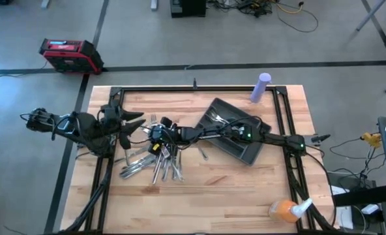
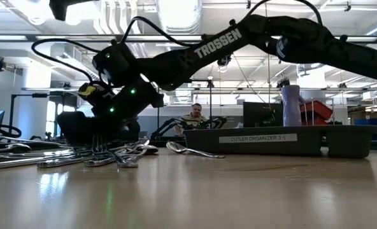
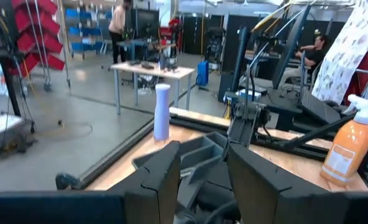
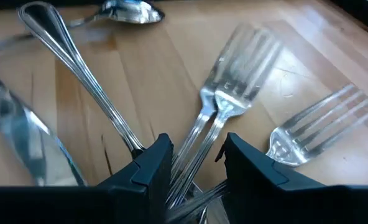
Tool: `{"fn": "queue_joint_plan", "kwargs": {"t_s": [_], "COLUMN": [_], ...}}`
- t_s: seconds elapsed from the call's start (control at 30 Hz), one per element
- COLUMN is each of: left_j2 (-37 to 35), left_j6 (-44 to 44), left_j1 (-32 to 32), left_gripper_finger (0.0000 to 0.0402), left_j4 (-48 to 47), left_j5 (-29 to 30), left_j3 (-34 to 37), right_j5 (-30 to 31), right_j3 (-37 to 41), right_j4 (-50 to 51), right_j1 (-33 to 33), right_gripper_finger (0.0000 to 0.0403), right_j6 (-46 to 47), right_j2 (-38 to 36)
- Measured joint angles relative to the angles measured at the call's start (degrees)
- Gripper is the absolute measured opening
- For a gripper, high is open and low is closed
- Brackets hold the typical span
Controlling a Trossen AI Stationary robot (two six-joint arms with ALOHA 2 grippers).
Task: Sort silverware
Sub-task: Put the fork into the top middle left compartment of the silverware tray
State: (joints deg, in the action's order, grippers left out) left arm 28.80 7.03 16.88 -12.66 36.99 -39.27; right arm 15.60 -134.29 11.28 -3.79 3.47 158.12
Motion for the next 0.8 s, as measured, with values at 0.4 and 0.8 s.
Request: {"fn": "queue_joint_plan", "kwargs": {"t_s": [0.4,0.8], "left_j2": [-0.33,-0.40], "left_j6": [-2.08,-2.12], "left_j1": [0.00,0.00], "left_gripper_finger": [0.0119,0.0119], "left_j4": [0.65,0.08], "left_j5": [-0.04,-0.11], "left_j3": [0.00,0.00], "right_j5": [-15.58,-17.65], "right_j3": [0.04,0.12], "right_j4": [12.52,18.02], "right_j1": [2.81,6.88], "right_gripper_finger": [0.0046,0.0029], "right_j6": [-5.71,-13.83], "right_j2": [-3.02,-6.18]}}
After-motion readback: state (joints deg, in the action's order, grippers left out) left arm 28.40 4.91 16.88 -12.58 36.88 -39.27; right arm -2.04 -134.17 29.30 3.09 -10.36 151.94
